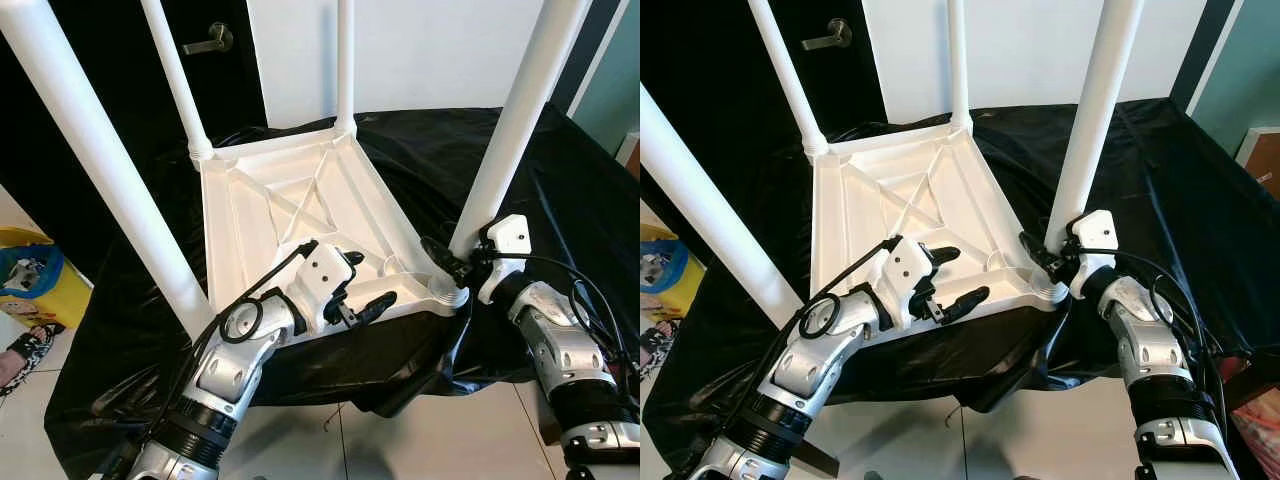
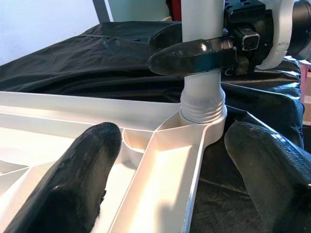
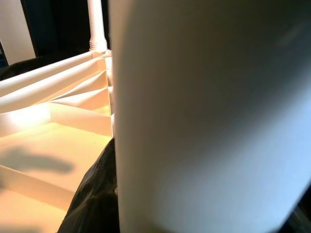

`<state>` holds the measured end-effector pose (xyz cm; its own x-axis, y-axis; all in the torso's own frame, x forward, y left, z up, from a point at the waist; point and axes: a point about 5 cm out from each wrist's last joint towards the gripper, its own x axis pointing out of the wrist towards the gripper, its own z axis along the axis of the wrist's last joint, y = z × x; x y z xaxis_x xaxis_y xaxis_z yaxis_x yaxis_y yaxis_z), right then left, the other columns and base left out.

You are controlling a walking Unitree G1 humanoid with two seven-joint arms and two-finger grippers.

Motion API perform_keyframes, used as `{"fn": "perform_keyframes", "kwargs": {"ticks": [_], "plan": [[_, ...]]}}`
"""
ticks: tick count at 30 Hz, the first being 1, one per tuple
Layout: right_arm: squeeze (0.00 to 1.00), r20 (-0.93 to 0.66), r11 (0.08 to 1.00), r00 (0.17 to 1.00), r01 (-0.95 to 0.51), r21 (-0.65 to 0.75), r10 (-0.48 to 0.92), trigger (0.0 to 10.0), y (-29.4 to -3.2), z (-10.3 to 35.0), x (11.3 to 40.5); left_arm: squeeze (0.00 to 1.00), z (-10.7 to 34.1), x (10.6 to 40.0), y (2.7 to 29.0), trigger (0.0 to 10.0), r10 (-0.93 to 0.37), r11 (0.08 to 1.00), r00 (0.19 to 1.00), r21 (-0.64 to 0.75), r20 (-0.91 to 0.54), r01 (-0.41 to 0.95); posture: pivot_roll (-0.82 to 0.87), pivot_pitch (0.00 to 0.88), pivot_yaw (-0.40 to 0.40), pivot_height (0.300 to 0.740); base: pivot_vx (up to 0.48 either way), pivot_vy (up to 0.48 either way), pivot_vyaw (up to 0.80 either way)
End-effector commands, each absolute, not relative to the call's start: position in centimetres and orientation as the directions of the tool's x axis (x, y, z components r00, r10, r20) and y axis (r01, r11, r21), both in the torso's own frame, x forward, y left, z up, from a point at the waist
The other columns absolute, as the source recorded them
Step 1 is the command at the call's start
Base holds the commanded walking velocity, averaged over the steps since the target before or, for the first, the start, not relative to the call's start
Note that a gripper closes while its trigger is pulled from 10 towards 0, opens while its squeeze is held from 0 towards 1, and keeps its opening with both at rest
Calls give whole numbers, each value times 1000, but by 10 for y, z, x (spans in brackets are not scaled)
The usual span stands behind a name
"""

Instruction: Building children table

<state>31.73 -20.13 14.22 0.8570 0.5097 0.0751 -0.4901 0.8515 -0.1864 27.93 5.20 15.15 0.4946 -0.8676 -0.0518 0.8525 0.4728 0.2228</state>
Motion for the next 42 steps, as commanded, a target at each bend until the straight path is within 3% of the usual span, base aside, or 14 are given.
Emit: {"fn": "perform_keyframes", "kwargs": {"ticks": [1, 11, 19, 28, 42], "plan": [[0, 44, 866, 874, -470, -171, 483, 10000, -201, 133, 314, 0, 149, 280, 52, 10000, -865, 474, 497, 225, -60, 851, -98, 0, 37, 740, 0, 0, 0], [0, 99, 940, 938, -322, -117, 333, 10000, -197, 129, 309, 0, 147, 277, 52, 10000, -863, 480, 502, 216, -59, 850, -92, 0, 26, 740, 0, 0, 0], [0, 135, 998, 989, -54, -10, 55, 10000, -186, 126, 298, 0, 147, 276, 53, 10000, -860, 486, 508, 209, -59, 848, -89, 0, 23, 740, 0, 0, 0], [0, 70, 971, 969, 231, 65, -235, 10000, -171, 114, 287, 0, 149, 275, 53, 10000, -852, 501, 521, 206, -51, 840, -76, 0, 17, 740, 0, 0, 0], [0, 69, 966, 964, 252, 59, -256, 10000, -164, 119, 283, 0, 150, 276, 54, 10000, -852, 502, 521, 203, -51, 841, -82, 0, 19, 740, 0, 0, 0]]}}
